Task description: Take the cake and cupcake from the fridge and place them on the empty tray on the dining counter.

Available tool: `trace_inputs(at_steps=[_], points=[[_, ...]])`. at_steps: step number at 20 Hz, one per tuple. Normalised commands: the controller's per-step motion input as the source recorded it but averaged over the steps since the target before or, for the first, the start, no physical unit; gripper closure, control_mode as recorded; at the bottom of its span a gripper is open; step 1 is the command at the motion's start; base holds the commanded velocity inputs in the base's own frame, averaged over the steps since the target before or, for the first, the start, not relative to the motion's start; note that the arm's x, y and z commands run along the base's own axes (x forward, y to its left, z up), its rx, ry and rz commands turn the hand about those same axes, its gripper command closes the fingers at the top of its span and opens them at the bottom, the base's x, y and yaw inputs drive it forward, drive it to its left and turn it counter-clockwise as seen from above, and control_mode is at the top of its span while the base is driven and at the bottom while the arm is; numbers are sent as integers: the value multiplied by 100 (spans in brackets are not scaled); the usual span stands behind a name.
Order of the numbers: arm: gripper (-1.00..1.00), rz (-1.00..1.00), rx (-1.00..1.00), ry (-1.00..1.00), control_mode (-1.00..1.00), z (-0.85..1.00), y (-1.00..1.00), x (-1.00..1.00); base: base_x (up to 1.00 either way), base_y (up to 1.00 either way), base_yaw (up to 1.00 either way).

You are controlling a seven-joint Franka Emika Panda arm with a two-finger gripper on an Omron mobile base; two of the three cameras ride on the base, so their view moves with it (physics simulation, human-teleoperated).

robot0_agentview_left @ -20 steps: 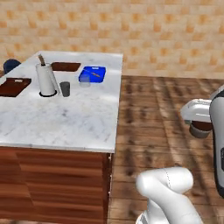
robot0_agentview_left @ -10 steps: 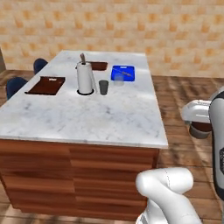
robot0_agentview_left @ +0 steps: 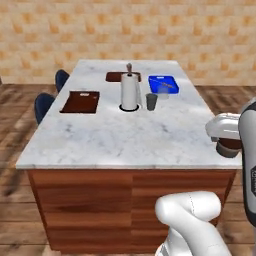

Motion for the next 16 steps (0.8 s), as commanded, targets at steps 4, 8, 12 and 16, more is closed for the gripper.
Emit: trace_inputs(at_steps=[4, 8, 12, 16], points=[[100, 0, 0, 0, 100, 0, 0, 0, 15, 100, -30], [100, 0, 0, 0, 100, 0, 0, 0, -21, 100, -14], [100, 0, 0, 0, 100, 0, 0, 0, -18, 100, -15], [100, 0, 0, 0, 100, 0, 0, 0, -20, 100, -5]])
